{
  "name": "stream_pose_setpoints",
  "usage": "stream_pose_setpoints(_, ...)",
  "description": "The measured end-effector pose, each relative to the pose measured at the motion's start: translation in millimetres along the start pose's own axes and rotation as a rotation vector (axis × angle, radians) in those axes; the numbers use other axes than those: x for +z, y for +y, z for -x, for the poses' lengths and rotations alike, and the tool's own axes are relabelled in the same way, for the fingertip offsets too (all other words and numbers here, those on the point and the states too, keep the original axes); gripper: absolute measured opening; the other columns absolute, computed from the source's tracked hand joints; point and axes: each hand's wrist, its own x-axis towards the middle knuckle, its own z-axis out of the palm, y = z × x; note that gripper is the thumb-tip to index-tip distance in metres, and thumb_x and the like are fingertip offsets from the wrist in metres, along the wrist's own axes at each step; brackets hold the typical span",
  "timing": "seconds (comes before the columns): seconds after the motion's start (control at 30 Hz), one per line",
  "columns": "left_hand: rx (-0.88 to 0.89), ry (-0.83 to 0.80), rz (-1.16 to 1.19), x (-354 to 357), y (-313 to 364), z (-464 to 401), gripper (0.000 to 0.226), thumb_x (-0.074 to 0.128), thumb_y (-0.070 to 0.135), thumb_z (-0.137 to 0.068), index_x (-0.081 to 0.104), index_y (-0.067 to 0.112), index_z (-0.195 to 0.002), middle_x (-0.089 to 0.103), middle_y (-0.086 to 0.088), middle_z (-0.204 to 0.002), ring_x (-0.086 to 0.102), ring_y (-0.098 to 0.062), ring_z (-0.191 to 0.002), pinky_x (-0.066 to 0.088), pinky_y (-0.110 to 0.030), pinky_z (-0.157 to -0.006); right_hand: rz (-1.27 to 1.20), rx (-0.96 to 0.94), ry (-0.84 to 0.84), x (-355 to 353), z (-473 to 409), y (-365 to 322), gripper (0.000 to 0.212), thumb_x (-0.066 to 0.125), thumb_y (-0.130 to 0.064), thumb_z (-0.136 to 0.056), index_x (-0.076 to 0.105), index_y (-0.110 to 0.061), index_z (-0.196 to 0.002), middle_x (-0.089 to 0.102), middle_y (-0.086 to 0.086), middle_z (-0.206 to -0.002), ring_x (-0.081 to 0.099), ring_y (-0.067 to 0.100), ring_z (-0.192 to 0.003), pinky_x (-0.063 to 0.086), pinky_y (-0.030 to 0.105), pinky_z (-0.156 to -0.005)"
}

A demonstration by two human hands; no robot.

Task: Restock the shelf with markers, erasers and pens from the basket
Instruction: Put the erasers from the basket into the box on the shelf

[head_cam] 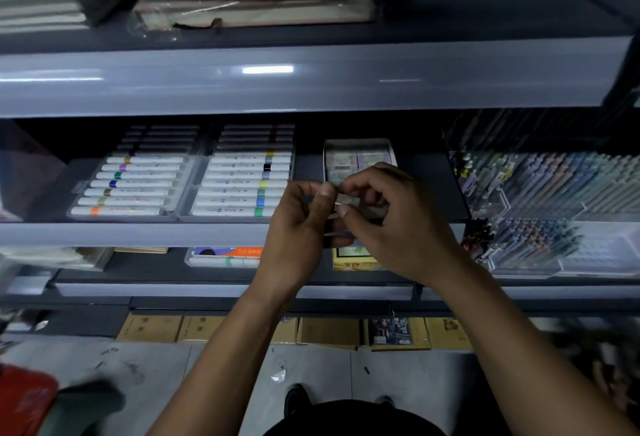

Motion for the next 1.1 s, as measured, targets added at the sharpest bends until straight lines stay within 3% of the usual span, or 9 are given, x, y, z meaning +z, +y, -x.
stream_pose_setpoints(0.13,0.039,0.013,-0.049,-1,-2,-2,0.016,0.046,0.027,-0.112,0.056,0.015,-0.109,0.077,0.0,-0.084,0.077,-0.023,-0.074,0.062,-0.031,-0.061,0.042,0.005,-0.019,-2,-2,5,0.013,0.075,-0.019,-0.09,0.07,-0.02,-0.102,0.05,-0.02,-0.089,0.054,0.006,-0.084,0.047,0.023,-0.074)
stream_pose_setpoints(0.27,0.204,0.119,-0.28,-7,-9,-5,0.009,0.054,0.021,-0.109,0.061,0.023,-0.103,0.074,-0.003,-0.084,0.07,-0.019,-0.062,0.055,-0.036,-0.056,0.07,0.034,0.021,-9,-4,15,0.011,0.075,-0.017,-0.092,0.071,-0.02,-0.102,0.052,-0.019,-0.09,0.056,0.004,-0.082,0.043,0.014,-0.073)
stream_pose_setpoints(0.4,0.353,0.144,-0.631,-17,-14,-8,0.024,0.058,0.013,-0.103,0.067,0.035,-0.1,0.073,0.013,-0.088,0.066,-0.006,-0.075,0.055,-0.032,-0.066,0.169,0.079,0.053,-13,-15,22,0.009,0.077,-0.017,-0.091,0.073,-0.017,-0.099,0.051,-0.021,-0.085,0.053,-0.006,-0.076,0.036,0.003,-0.07)
stream_pose_setpoints(0.53,0.405,0.106,-0.855,-19,-17,-7,0.023,0.056,0.022,-0.102,0.074,0.025,-0.117,0.07,0.003,-0.102,0.066,-0.014,-0.08,0.055,-0.04,-0.069,0.272,0.09,0.022,-9,-29,28,0.008,0.079,-0.016,-0.089,0.073,-0.018,-0.096,0.053,-0.016,-0.086,0.051,-0.01,-0.074,0.034,-0.002,-0.066)
stream_pose_setpoints(0.6,0.421,0.108,-0.883,-19,-17,-6,0.021,0.058,0.021,-0.103,0.074,0.025,-0.116,0.068,0.003,-0.104,0.064,-0.015,-0.079,0.055,-0.041,-0.069,0.281,0.089,-0.004,-3,-37,31,0.007,0.079,-0.016,-0.089,0.073,-0.019,-0.093,0.055,-0.014,-0.087,0.053,-0.004,-0.074,0.035,0.001,-0.065)
stream_pose_setpoints(0.7,0.429,0.099,-0.896,-20,-17,-5,0.019,0.061,0.02,-0.103,0.074,0.027,-0.114,0.067,0.004,-0.105,0.061,-0.013,-0.078,0.053,-0.04,-0.069,0.304,0.064,-0.052,7,-47,35,0.005,0.08,-0.017,-0.087,0.076,-0.017,-0.091,0.06,-0.01,-0.087,0.059,0.011,-0.081,0.049,0.023,-0.073)
stream_pose_setpoints(0.73,0.428,0.097,-0.901,-20,-17,-5,0.019,0.061,0.02,-0.103,0.074,0.027,-0.115,0.067,0.004,-0.106,0.061,-0.012,-0.078,0.053,-0.04,-0.07,0.321,0.053,-0.059,10,-50,37,0.003,0.08,-0.016,-0.087,0.077,-0.015,-0.089,0.062,-0.008,-0.087,0.061,0.014,-0.083,0.049,0.025,-0.073)
stream_pose_setpoints(0.87,0.408,0.092,-0.892,-20,-16,-4,0.021,0.061,0.02,-0.102,0.073,0.03,-0.116,0.068,0.006,-0.108,0.061,-0.009,-0.077,0.054,-0.039,-0.07,0.354,0.048,-0.019,16,-56,40,0.004,0.079,-0.012,-0.087,0.08,-0.014,-0.083,0.07,0.002,-0.093,0.064,0.016,-0.085,0.054,0.028,-0.074)
stream_pose_setpoints(1.1,0.395,0.093,-0.913,-20,-19,-1,0.023,0.061,0.019,-0.1,0.069,0.031,-0.118,0.065,0.006,-0.105,0.062,-0.012,-0.078,0.055,-0.04,-0.068,0.359,0.157,0.048,21,-58,36,0.012,0.073,-0.015,-0.091,0.081,-0.021,-0.085,0.077,-0.005,-0.087,0.071,0.011,-0.077,0.057,0.025,-0.065)
